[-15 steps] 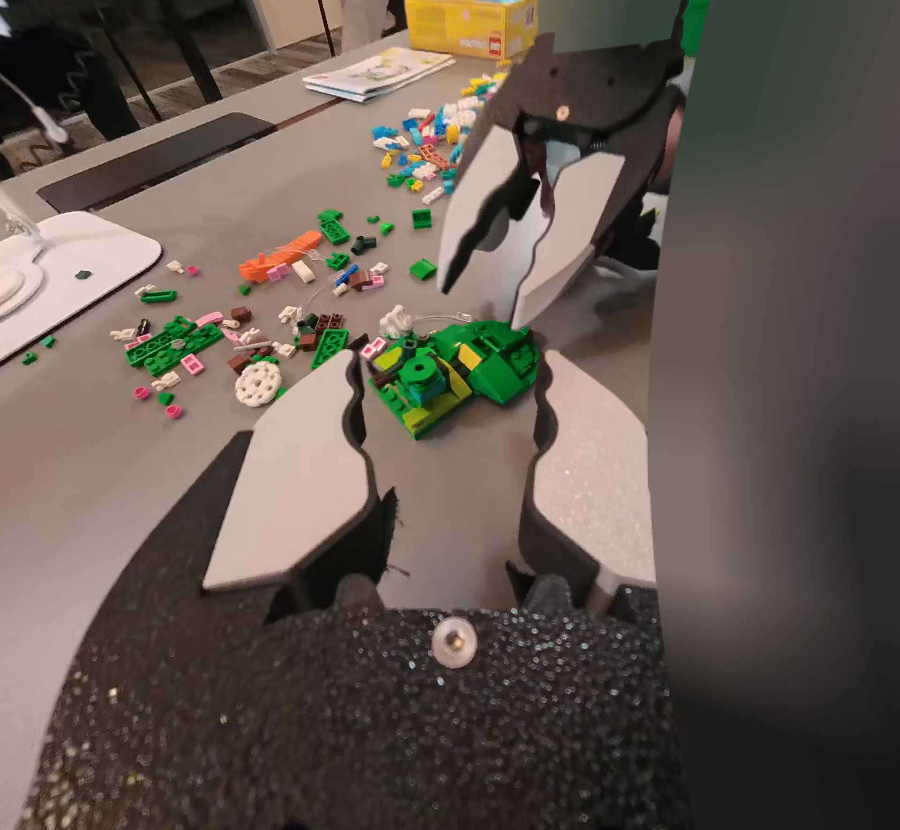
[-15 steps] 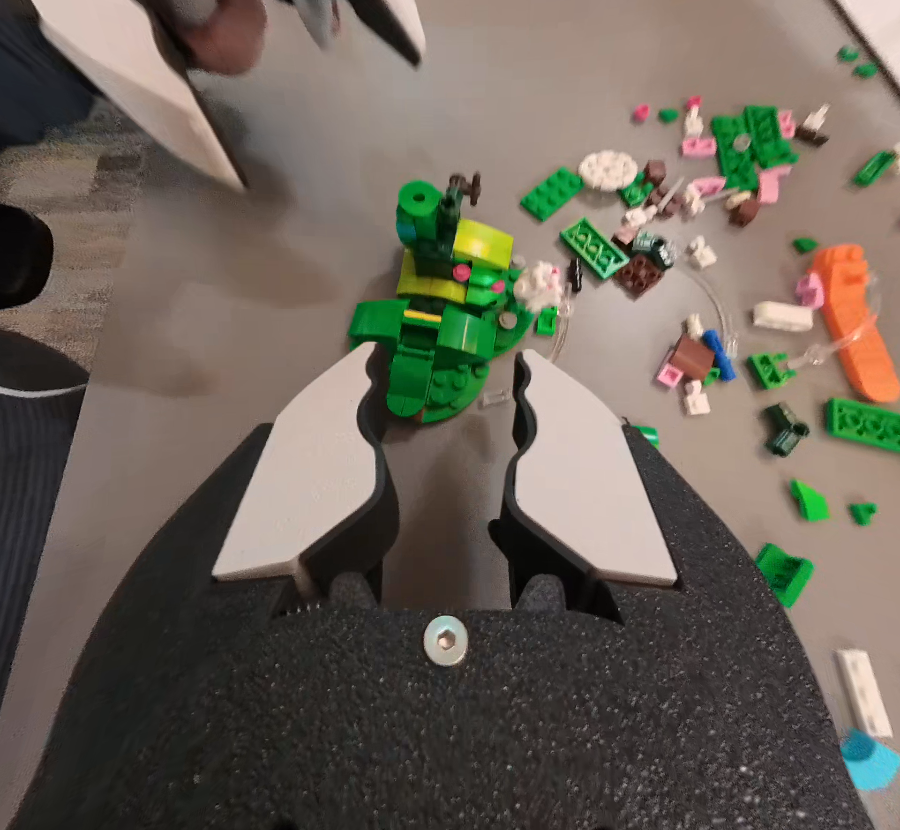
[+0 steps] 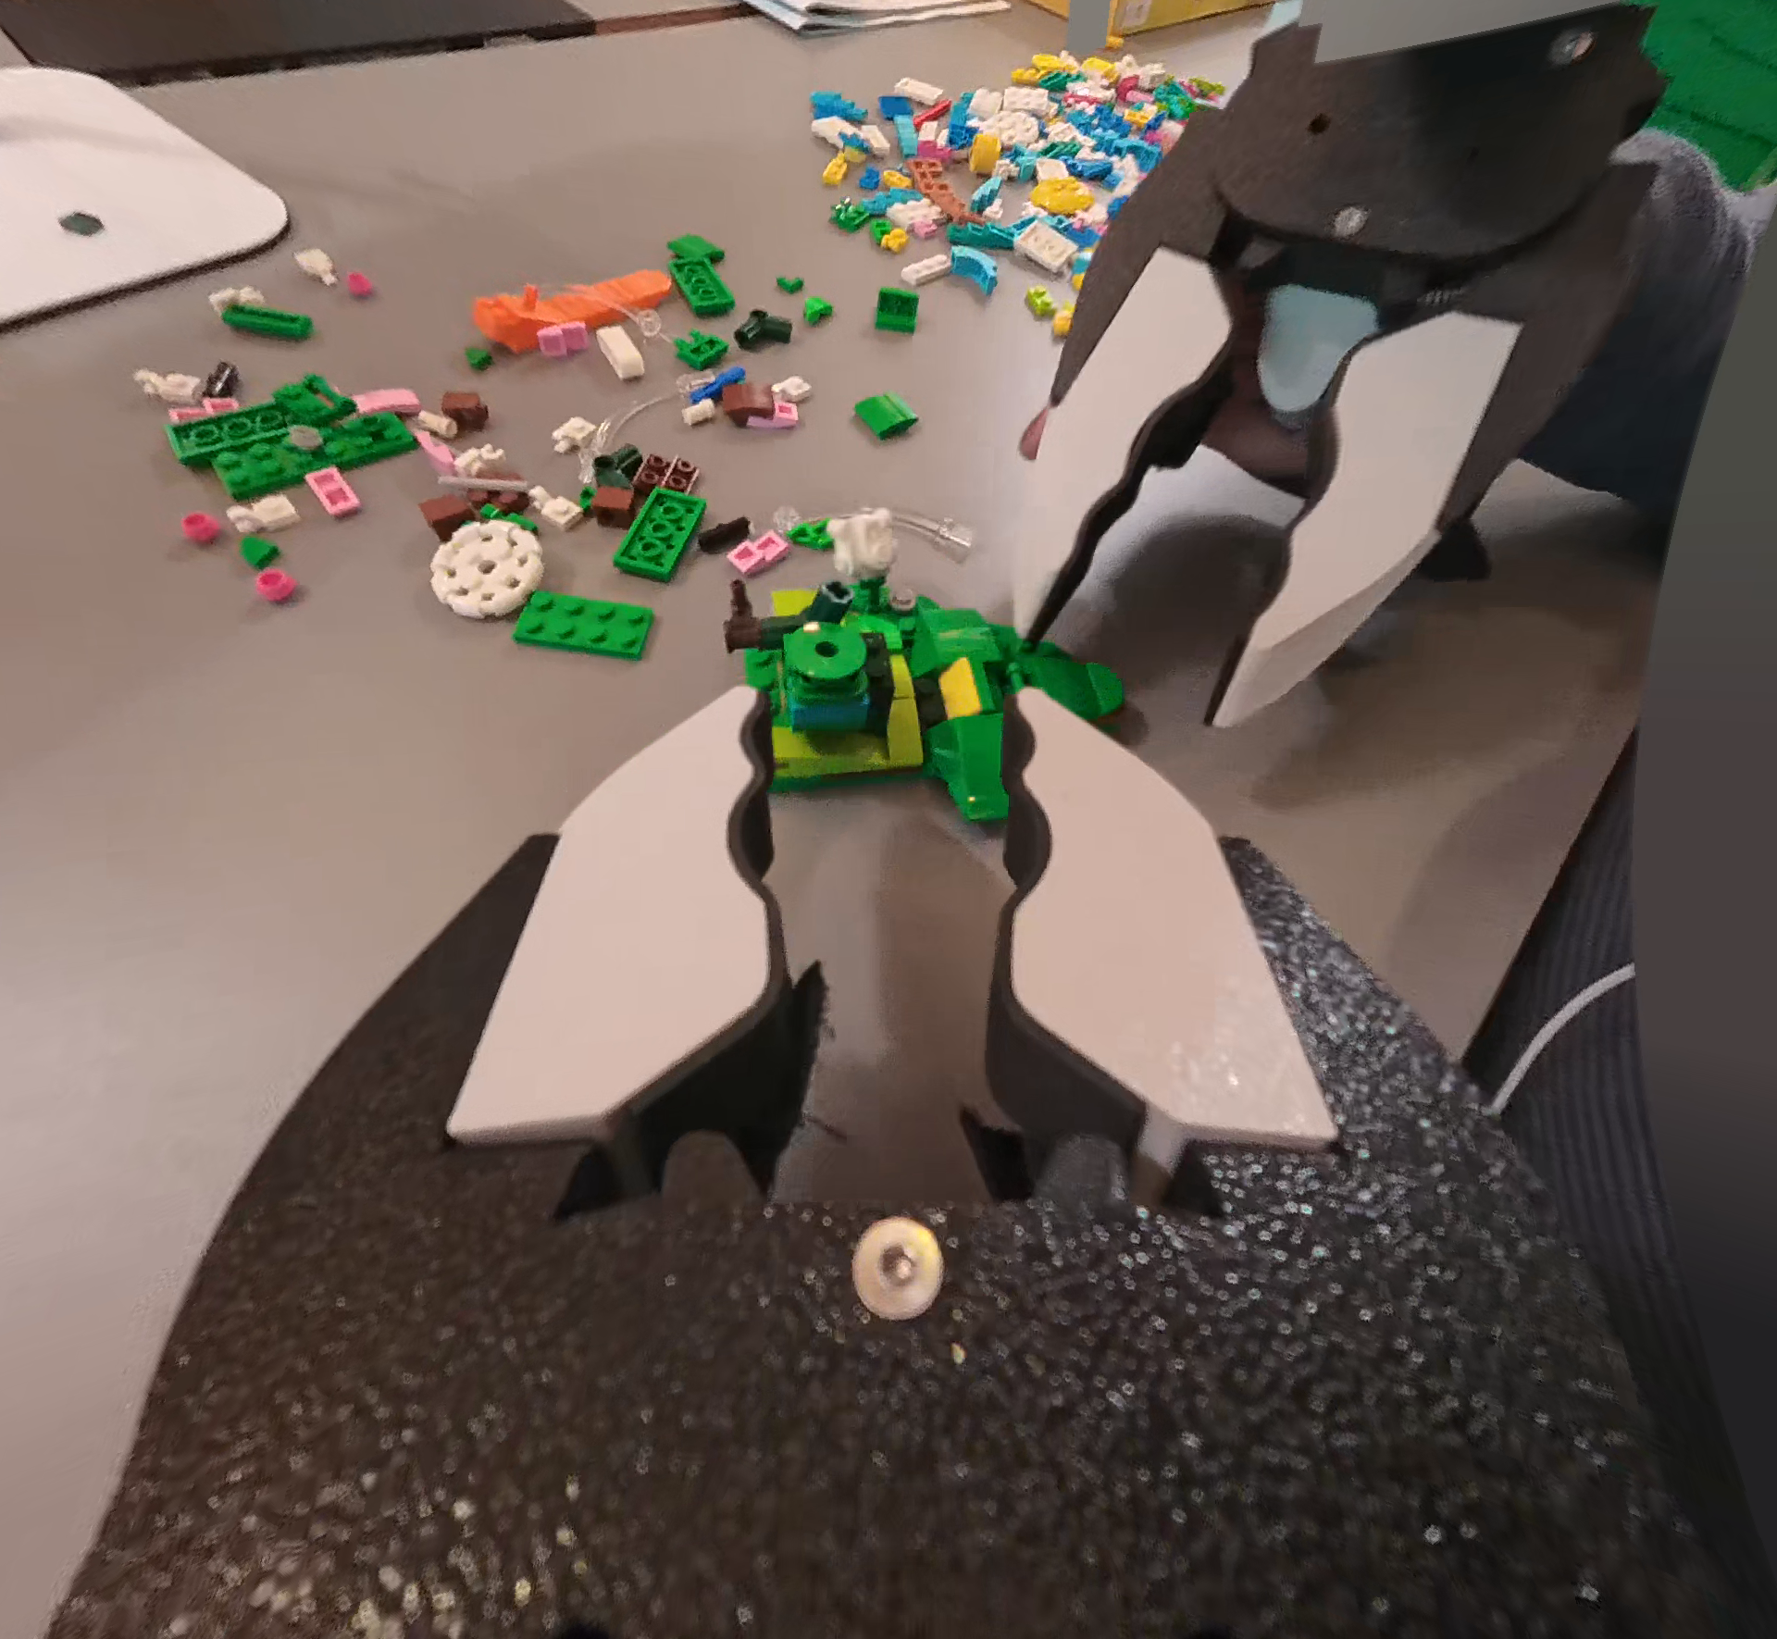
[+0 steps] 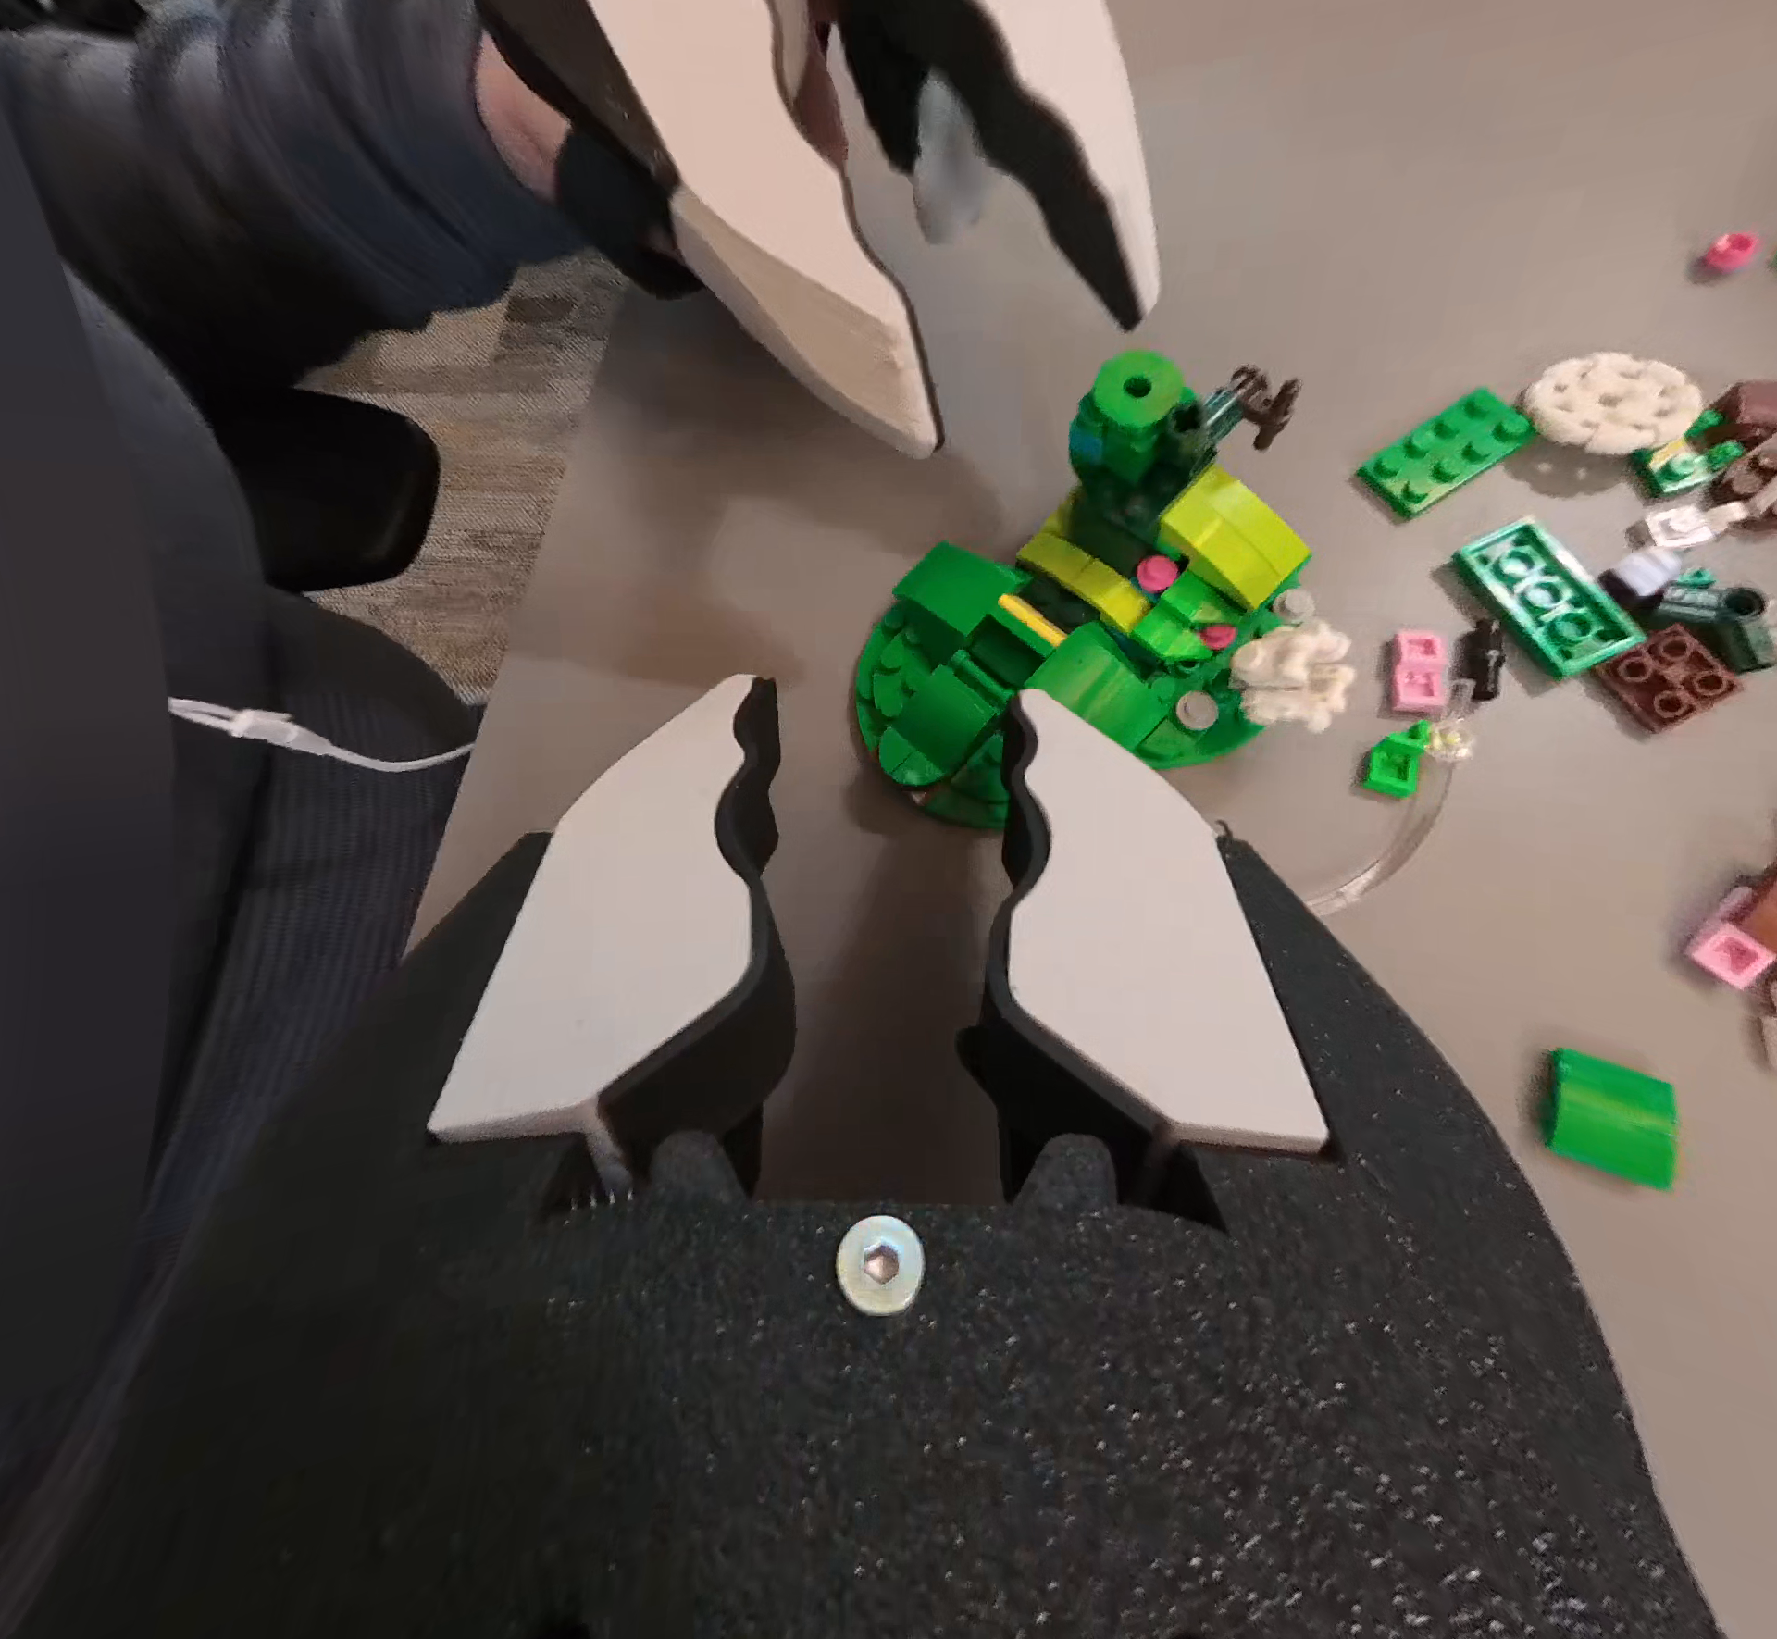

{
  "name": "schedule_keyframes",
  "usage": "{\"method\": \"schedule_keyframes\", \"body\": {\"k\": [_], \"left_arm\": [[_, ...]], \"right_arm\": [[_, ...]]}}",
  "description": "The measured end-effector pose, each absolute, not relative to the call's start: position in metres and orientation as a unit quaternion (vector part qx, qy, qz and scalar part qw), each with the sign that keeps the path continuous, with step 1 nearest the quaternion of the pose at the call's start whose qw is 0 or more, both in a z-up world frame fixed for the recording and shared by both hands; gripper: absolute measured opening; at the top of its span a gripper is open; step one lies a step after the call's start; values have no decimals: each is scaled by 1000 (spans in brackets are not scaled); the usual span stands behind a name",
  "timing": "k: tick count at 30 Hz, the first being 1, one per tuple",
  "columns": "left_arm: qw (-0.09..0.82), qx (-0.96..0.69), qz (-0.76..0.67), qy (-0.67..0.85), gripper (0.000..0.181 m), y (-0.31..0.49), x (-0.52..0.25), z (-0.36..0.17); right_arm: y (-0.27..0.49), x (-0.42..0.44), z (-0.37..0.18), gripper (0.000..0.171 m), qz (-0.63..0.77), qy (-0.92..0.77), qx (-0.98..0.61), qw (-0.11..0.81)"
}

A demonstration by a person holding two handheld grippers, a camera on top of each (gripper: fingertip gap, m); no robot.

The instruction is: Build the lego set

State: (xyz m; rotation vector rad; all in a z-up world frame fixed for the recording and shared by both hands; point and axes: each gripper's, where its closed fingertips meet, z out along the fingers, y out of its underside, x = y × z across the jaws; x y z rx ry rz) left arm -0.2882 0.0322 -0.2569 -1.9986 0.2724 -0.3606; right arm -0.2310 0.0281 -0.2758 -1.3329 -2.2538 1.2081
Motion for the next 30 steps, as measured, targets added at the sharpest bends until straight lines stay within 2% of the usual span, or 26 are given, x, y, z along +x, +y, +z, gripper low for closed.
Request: {"method": "schedule_keyframes", "body": {"k": [5, 8, 14, 19, 24, 27, 30], "left_arm": [[535, -826, -122, 129, 30, 36, -289, -252], [528, -835, -82, 135, 28, 44, -294, -253], [507, -845, -83, 149, 21, 53, -290, -257], [503, -847, -86, 151, 15, 52, -293, -257], [503, -845, -97, 150, 15, 51, -293, -257], [513, -838, -117, 146, 17, 50, -292, -255], [550, -813, -143, 127, 26, 50, -294, -243]], "right_arm": [[48, -250, -254, 40, 449, -759, -444, 157], [56, -265, -250, 45, 452, -771, -424, 145], [51, -282, -239, 57, 504, -780, -371, 4], [57, -295, -235, 57, 522, -755, -381, -111], [60, -300, -238, 56, 514, -764, -378, -97], [63, -296, -233, 54, 524, -763, -375, -45], [70, -291, -227, 53, 536, -754, -380, 22]]}}
